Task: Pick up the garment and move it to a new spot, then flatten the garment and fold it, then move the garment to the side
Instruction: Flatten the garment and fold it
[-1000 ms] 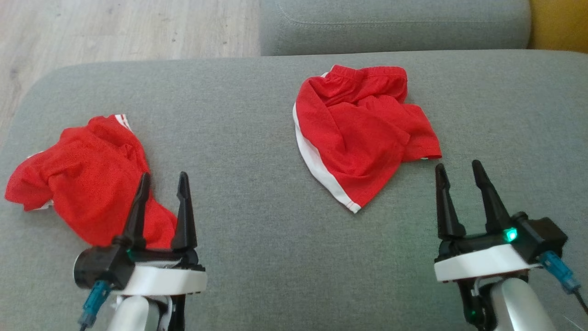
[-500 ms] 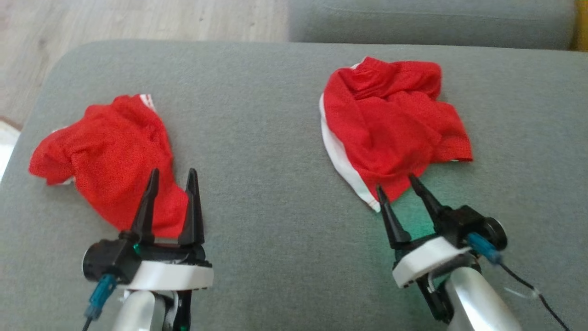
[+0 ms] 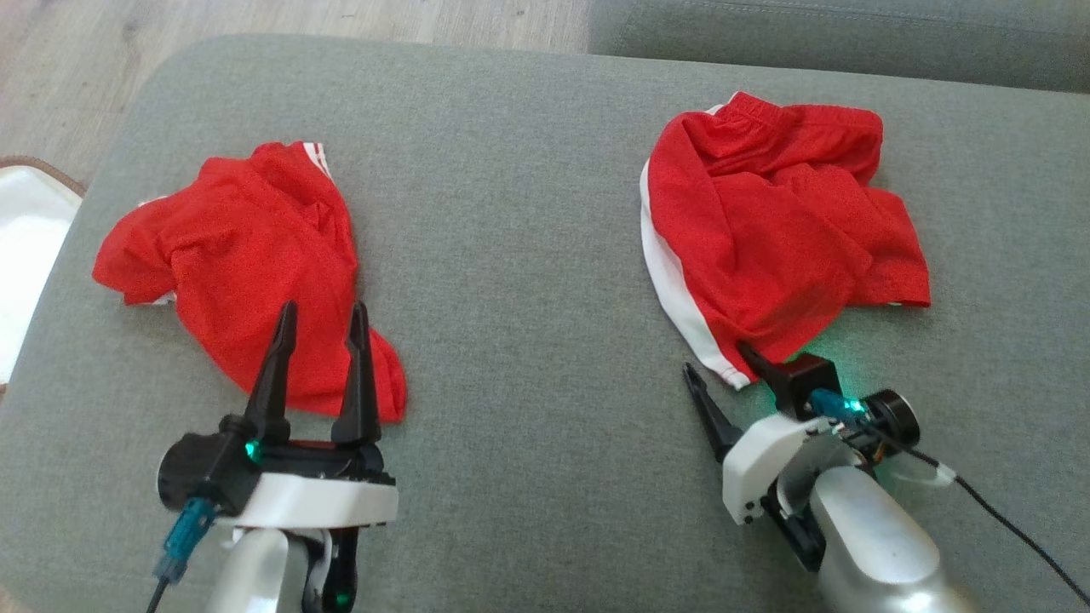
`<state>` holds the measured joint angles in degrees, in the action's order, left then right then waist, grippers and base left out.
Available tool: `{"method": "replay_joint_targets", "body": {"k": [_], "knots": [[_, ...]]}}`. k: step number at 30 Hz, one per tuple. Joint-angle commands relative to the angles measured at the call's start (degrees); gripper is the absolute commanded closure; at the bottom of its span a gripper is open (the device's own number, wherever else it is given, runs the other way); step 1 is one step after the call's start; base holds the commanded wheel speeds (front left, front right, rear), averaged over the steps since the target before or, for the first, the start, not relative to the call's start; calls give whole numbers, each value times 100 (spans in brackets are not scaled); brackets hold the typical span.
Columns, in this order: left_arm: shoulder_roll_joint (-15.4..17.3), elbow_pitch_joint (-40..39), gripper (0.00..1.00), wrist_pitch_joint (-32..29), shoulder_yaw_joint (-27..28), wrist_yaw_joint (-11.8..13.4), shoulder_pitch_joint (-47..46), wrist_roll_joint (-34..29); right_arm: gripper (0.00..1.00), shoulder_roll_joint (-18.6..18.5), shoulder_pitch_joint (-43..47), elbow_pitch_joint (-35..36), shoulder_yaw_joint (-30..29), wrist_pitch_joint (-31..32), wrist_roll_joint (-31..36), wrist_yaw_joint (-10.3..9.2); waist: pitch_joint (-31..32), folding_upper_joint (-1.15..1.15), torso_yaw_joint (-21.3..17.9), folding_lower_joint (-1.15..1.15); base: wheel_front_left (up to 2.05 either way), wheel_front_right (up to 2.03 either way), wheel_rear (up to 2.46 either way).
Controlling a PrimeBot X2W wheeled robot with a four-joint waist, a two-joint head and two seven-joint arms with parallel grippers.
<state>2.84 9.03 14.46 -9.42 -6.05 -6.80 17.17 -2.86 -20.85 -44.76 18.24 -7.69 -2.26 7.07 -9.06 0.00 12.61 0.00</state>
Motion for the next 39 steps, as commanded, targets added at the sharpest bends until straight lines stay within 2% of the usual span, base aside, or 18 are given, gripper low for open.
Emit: {"method": "replay_joint_targets", "body": {"k": [1,2,3,7,13,19,23,26,27,28,30,35,39], "knots": [[5,-177,0,53,146,31,-246,18,0,-1,-150,-77,194,115,-27,42,-1,0,-12,0,0,0,0],[5,-182,0,53,153,42,-240,22,33,-1,-176,-136,224,135,-58,42,3,0,-30,0,0,0,0],[5,-188,0,53,168,53,-233,24,100,-1,-200,-182,249,136,-88,42,3,0,-60,0,0,0,0],[5,-193,0,53,209,64,-241,28,100,-1,-262,-340,168,50,-86,42,26,0,-203,0,0,0,0],[4,-216,0,53,247,71,-233,37,100,-1,-168,-472,-433,-125,31,42,117,0,-449,0,0,0,0],[4,-266,0,53,301,94,-156,48,100,-105,140,-289,-1864,-246,603,42,238,0,-782,0,0,0,0],[4,-286,0,53,325,97,-112,53,100,-125,391,180,-2960,-159,1065,42,308,0,-972,0,0,0,0],[4,-301,0,53,330,96,-107,51,100,-70,510,616,-3569,-43,1366,42,323,0,-1067,0,0,0,0],[4,-301,0,53,322,91,-114,49,81,-50,533,764,-3719,-31,1435,42,323,0,-1082,0,0,0,0],[4,-299,0,53,316,86,-122,46,0,-32,549,892,-3810,-26,1479,42,324,0,-1093,0,0,0,0],[4,-293,0,53,313,79,-133,49,0,-10,560,1071,-3851,-15,1420,42,330,0,-1107,0,0,0,0],[4,-270,0,53,302,65,-127,67,0,-4,622,1387,-3435,-210,856,42,342,0,-1099,0,0,0,0],[4,-267,0,53,292,62,-109,78,0,-3,717,1756,-2891,-441,324,42,346,0,-1069,0,0,0,0]]}}
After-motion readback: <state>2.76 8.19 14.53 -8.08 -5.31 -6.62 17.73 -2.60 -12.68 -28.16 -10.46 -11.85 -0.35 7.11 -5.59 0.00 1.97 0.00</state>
